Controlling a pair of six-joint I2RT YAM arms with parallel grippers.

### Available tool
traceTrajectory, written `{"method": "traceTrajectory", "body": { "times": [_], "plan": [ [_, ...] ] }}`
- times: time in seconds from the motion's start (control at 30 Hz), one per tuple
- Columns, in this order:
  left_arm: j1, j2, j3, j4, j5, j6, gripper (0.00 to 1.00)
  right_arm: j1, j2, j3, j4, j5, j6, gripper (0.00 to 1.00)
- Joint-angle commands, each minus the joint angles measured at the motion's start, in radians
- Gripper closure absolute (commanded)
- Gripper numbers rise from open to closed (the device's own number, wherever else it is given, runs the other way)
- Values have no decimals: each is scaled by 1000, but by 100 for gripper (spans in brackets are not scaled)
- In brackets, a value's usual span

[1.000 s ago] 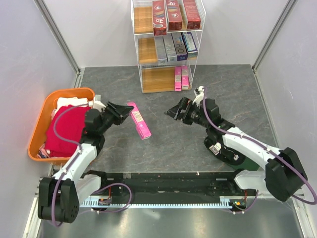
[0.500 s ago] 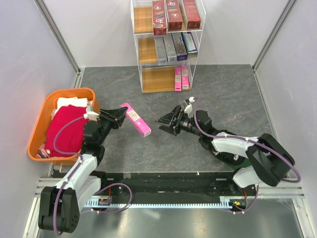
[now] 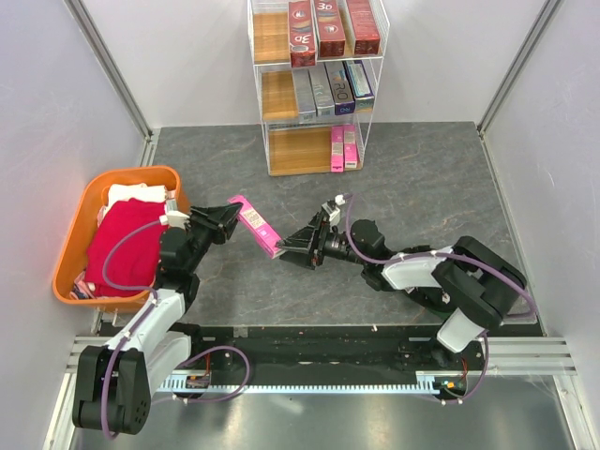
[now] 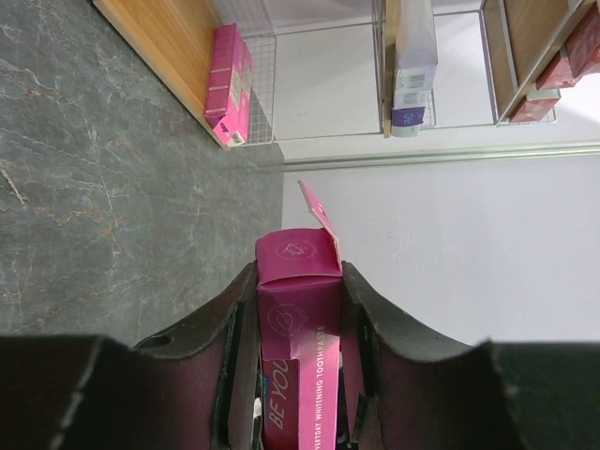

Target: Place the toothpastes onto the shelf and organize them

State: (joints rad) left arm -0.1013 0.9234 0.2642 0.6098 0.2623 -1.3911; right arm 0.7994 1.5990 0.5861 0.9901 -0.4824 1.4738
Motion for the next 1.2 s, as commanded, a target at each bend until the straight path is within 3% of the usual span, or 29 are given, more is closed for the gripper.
{"method": "traceTrajectory", "body": {
  "times": [0.0, 0.2, 0.47, 0.53, 0.63, 0.67, 0.77, 0.93, 1.17],
  "plan": [
    [5, -3, 29, 102, -12, -52, 77, 6, 74, 27, 211, -22, 88, 23],
    [3, -6, 27, 111, -8, -57, 78, 12, 153, 49, 330, -2, 129, 30],
    [5, -14, 12, 110, -9, -57, 77, 12, 159, 55, 387, -2, 148, 68],
    [5, -18, 7, 97, -8, -51, 71, 11, 147, 50, 380, 1, 145, 75],
    [5, -40, 13, 41, -2, -17, 50, 8, 122, 41, 340, 5, 120, 80],
    [5, -46, 18, 24, 2, -2, 37, 7, 118, 40, 329, 8, 111, 81],
    [5, -81, 53, -114, -1, 70, 10, -11, 93, 29, 276, 16, 77, 84],
    [5, -109, 154, -368, -14, 240, 2, -68, 72, 15, 211, 22, 26, 87],
    [5, -75, 308, -690, -104, 461, 1, -152, 49, 21, 64, 51, -105, 89]
  ]
}}
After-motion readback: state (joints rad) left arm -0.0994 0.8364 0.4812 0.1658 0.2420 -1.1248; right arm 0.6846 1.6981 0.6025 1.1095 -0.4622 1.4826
